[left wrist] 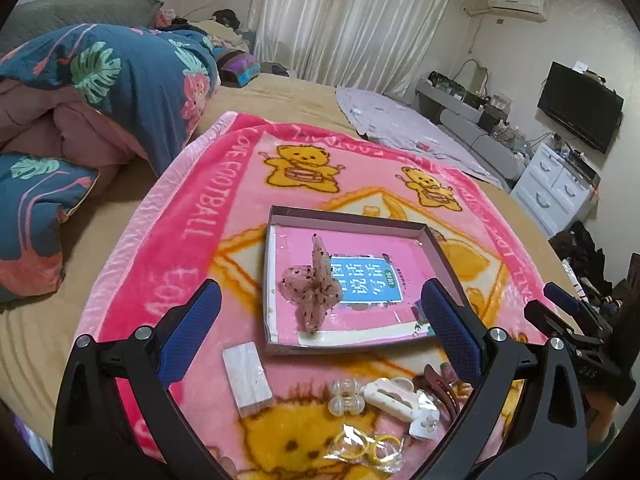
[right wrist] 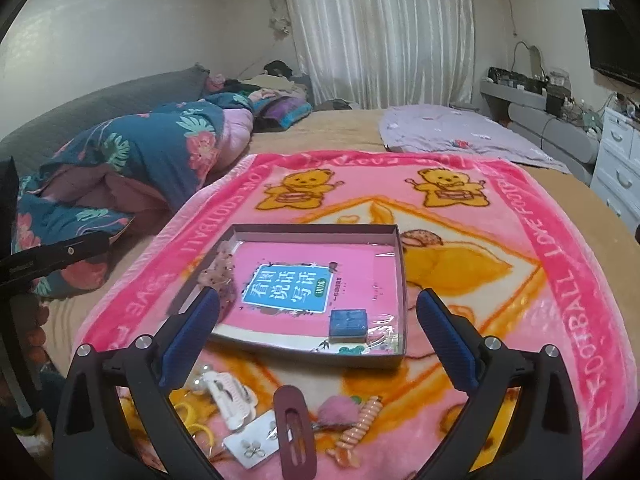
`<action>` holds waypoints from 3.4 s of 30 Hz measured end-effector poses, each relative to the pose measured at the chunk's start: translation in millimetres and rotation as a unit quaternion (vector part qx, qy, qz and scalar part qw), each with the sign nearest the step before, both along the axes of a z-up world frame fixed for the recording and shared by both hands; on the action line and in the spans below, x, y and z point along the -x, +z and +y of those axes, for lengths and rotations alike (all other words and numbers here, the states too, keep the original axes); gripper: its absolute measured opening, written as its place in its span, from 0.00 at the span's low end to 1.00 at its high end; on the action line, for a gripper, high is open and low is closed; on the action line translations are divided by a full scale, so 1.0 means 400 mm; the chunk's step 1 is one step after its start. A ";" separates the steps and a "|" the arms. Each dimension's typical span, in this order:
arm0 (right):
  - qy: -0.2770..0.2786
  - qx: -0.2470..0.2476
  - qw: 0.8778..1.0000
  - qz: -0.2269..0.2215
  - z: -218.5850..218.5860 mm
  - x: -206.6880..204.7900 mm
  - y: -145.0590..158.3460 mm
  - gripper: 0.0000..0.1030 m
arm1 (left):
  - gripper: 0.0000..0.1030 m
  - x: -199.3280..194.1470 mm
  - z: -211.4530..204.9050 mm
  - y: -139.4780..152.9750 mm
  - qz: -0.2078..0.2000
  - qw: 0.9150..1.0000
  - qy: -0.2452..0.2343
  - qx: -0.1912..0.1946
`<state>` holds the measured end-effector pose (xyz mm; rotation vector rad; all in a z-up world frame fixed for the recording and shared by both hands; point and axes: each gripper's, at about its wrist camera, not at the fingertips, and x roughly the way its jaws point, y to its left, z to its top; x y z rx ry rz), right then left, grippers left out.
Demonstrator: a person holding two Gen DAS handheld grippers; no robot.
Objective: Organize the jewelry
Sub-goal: 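Withdraw both grippers from the box lid back over the remaining items, then grasp the yellow ring bag with left gripper while right grasps the maroon clip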
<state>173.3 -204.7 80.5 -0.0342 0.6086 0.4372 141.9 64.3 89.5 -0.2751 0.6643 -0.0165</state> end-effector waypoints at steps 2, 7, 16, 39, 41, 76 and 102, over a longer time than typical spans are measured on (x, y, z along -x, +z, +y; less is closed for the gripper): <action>0.004 0.000 1.000 -0.002 0.004 0.015 0.008 0.95 | 0.91 0.018 0.002 0.007 -0.004 1.000 0.002 -0.002; 0.013 0.012 1.000 -0.002 0.018 0.050 0.014 0.95 | 0.91 0.058 0.010 0.014 -0.007 1.000 0.006 -0.006; 0.024 0.028 0.999 0.016 0.028 0.113 -0.002 0.95 | 0.91 0.126 0.020 0.013 -0.007 1.000 0.012 -0.018; 0.002 0.050 0.998 0.042 -0.063 0.193 -0.058 0.95 | 0.91 0.221 -0.026 -0.078 0.045 0.998 -0.009 -0.033; 0.000 0.051 0.998 0.046 -0.074 0.198 -0.067 0.95 | 0.91 0.219 -0.047 -0.096 0.055 0.998 -0.022 -0.038; 0.023 0.040 0.992 0.120 -0.108 0.217 -0.190 0.95 | 0.91 0.171 -0.252 -0.337 0.141 0.977 -0.134 -0.087; 0.062 0.030 0.977 0.204 0.025 0.072 -0.315 0.50 | 0.73 0.093 -0.192 -0.388 0.155 0.979 -0.129 -0.038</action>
